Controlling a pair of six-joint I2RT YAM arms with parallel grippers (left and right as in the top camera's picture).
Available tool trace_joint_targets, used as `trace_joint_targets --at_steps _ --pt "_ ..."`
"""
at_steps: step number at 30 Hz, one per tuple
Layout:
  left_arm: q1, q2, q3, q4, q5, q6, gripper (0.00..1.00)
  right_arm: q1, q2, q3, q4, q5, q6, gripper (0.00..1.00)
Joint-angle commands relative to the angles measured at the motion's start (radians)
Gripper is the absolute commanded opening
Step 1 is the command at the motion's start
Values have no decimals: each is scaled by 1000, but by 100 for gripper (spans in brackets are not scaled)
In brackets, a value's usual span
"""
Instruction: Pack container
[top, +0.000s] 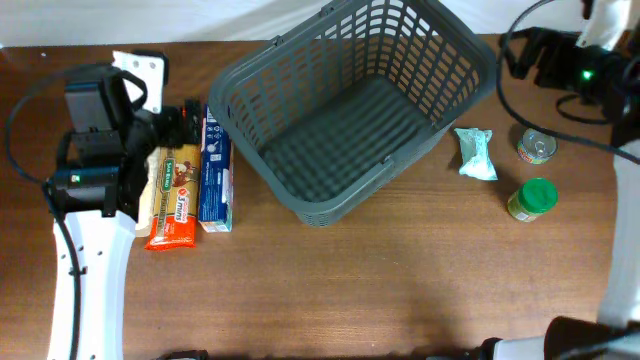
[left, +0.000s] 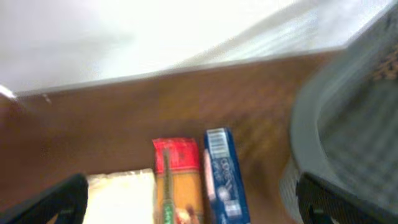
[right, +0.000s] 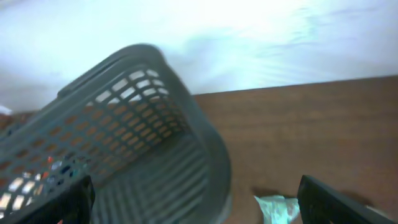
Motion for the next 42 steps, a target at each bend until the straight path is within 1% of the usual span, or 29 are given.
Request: trace_joint_targets --at_steps 1,4,7,8,12,17,21,30,38,40,42 --pt "3 0 16 72 -45 34 99 25 51 22 14 -72 -101 99" --pt "3 0 16 124 -57 34 99 49 94 22 27 -75 -126 99" --pt "3 0 16 139 -57 34 99 66 130 22 42 -75 -149 100" --pt "3 0 16 139 -56 34 99 66 140 22 50 -75 -151 96" --pt "3 0 16 137 -56 34 99 66 166 22 77 -76 -150 87" --pt "3 0 16 137 -56 33 99 68 180 22 82 -58 -152 87" --pt "3 0 16 137 -56 33 99 68 202 22 88 -22 -154 83" --pt "3 0 16 137 -56 33 99 92 251 22 156 -15 -143 82" --pt "3 0 16 137 -56 33 99 112 262 22 187 44 -142 64" --pt "3 0 16 137 -56 33 99 112 267 22 182 62 -142 62" --pt "3 0 16 137 -56 33 99 112 271 21 174 81 -142 62"
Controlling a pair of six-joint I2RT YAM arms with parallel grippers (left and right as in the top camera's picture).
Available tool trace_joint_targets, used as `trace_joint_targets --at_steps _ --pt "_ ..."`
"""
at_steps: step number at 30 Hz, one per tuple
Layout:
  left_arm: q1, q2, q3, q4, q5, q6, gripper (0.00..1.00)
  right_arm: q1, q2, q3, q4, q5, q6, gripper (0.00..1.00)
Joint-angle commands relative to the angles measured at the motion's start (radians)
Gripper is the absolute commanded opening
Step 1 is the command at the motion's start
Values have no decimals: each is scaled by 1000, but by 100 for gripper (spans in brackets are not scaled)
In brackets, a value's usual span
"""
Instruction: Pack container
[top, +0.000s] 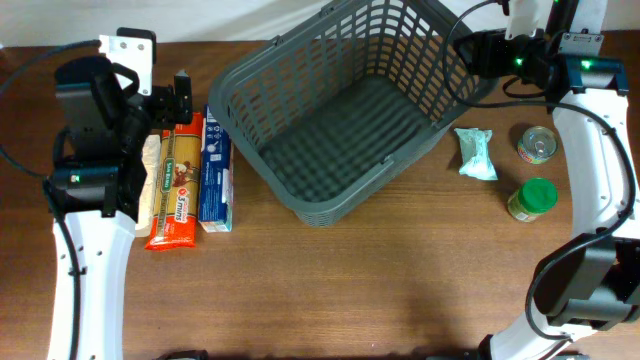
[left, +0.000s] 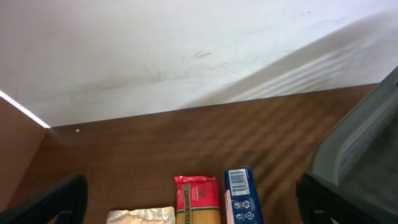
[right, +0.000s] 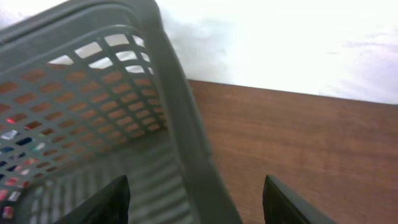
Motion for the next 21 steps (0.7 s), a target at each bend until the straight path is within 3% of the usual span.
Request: trace_joint_targets --at_steps 1,10,14,21 --pt "3 0 14 5 -7 16 99 3 22 21 -6 53 3 62" --pt "3 0 14 5 -7 16 99 3 57 19 -32 80 4 60" --pt "3 0 14 4 -7 16 99 3 61 19 -51 80 4 39" --pt "3 0 14 1 -7 16 99 3 61 20 -95 80 3 22"
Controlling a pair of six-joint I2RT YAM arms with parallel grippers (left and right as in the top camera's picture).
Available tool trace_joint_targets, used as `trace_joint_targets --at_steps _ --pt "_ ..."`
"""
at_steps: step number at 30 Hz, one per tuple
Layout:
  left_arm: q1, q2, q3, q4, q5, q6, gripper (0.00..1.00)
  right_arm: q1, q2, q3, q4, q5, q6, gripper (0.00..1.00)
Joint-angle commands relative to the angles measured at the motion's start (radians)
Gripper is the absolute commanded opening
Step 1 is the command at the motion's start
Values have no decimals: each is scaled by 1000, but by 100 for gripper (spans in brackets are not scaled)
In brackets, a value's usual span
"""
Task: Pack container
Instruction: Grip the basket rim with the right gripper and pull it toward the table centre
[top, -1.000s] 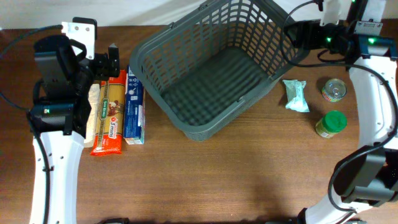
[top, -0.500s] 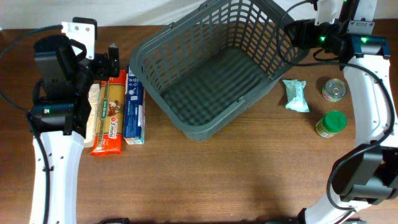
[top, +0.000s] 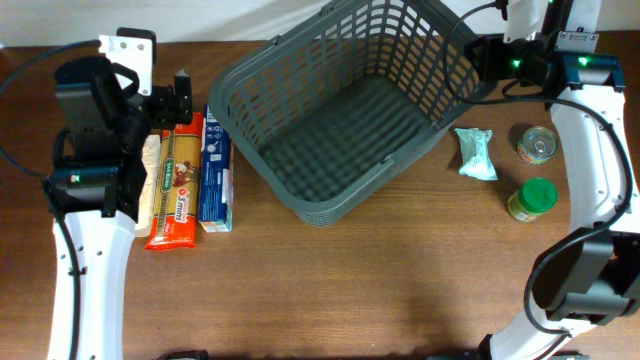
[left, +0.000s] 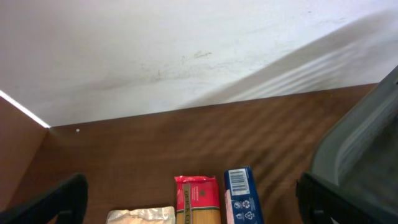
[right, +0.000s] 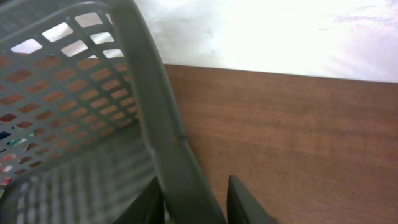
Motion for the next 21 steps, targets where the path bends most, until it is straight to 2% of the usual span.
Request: trace_joint_targets --at_steps 1,4,11,17,21 --pt "3 0 14 2 -7 16 99 0 32 -3 -40 24 2 18" --pt "3 0 14 2 -7 16 99 -2 27 -2 -74 25 2 15" --pt "3 0 14 2 -7 16 99 -3 -6 -2 -147 37 3 14" --pt "3 0 14 2 -7 16 99 -3 -14 -2 -257 134 5 8" --pt "3 0 14 2 -7 16 99 -3 -15 -2 -309 180 82 7"
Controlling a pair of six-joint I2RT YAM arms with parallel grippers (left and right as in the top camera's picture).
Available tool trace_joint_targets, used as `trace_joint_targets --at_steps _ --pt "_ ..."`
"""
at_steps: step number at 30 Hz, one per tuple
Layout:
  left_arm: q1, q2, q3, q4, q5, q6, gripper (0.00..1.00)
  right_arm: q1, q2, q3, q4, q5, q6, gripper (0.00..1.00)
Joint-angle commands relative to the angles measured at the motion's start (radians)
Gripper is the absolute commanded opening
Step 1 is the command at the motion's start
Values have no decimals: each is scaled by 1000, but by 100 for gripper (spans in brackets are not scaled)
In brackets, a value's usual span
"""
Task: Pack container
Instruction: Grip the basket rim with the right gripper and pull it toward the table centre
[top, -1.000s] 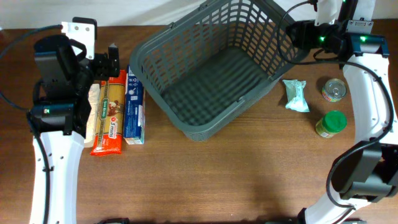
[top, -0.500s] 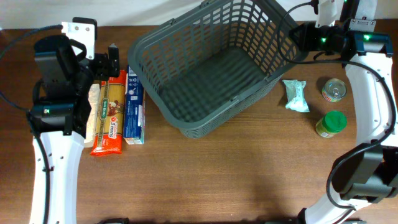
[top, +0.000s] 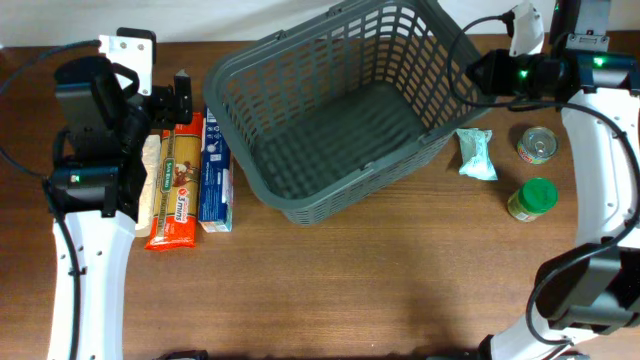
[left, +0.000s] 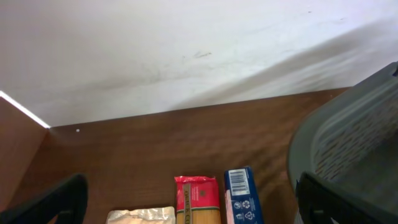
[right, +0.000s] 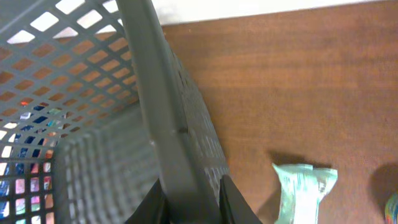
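Observation:
The grey plastic basket stands at the back middle of the table with nothing in it. My right gripper is shut on the basket's right rim, one finger on each side of it. My left gripper hangs open over the far ends of three packs left of the basket: a pale packet, a red spaghetti pack and a blue box. In the left wrist view the spaghetti pack and the blue box lie between the wide-apart fingers.
Right of the basket lie a mint-green pouch, a tin can and a green-lidded jar. The brown table runs to a white wall at the back. The basket's left wall stands close to the blue box.
The basket has shifted left and turned a little, its left wall now nearer the blue box. My right gripper, on the rim, has moved with it. The left arm has not moved.
First my right gripper hung open, well off to the right of the basket, and my left was low over the packs. Then the right stood open at the basket's right rim and the left was higher. Then the fingers flanked the rim, and now the basket sits further left.

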Motion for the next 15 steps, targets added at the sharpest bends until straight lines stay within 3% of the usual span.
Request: trace_joint_targets --at_steps 1,15 --pt "3 0 14 2 -7 16 99 5 27 -31 -68 209 1 7" --pt "3 0 14 2 -7 16 99 5 25 -31 -238 319 256 7"
